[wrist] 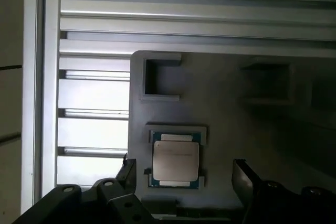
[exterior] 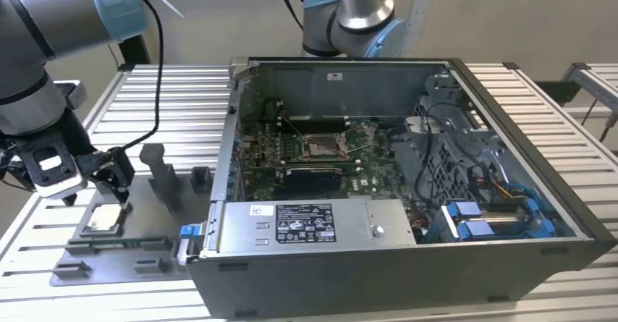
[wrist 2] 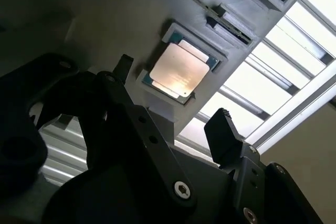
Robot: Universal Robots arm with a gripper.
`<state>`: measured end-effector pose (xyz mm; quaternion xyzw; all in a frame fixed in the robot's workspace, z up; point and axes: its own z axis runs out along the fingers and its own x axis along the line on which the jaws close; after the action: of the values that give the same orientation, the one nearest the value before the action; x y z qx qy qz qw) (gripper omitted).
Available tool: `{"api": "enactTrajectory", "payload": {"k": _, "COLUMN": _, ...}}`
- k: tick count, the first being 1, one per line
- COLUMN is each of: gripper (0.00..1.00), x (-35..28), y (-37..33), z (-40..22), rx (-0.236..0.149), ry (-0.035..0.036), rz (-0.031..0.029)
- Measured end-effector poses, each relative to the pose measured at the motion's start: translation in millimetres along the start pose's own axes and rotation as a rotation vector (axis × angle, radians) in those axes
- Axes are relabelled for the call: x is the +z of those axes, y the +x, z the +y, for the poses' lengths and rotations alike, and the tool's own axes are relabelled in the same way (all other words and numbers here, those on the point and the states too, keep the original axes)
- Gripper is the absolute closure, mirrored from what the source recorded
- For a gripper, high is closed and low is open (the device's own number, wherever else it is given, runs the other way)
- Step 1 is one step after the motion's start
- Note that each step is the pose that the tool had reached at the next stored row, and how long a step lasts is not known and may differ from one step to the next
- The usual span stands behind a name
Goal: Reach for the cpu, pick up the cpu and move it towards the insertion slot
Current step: 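Pick up the cpu and move it towards the insertion slot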
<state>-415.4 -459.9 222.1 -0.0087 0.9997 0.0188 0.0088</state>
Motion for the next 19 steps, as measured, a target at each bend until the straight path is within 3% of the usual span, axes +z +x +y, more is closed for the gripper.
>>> {"api": "enactTrajectory", "payload": {"k": 6, "gripper": 0.0, "x": 7.4, "y": 1.7, "z": -6.3, "rx": 0.0, "ry": -0.0001, "rz": -0.0001}}
{"api": "enactTrajectory", "payload": {"k": 19, "gripper": 0.0, "x": 26.7, "y": 4.6, "z": -7.9, "rx": -0.003, "ry": 0.0, "rz": 0.0001}}
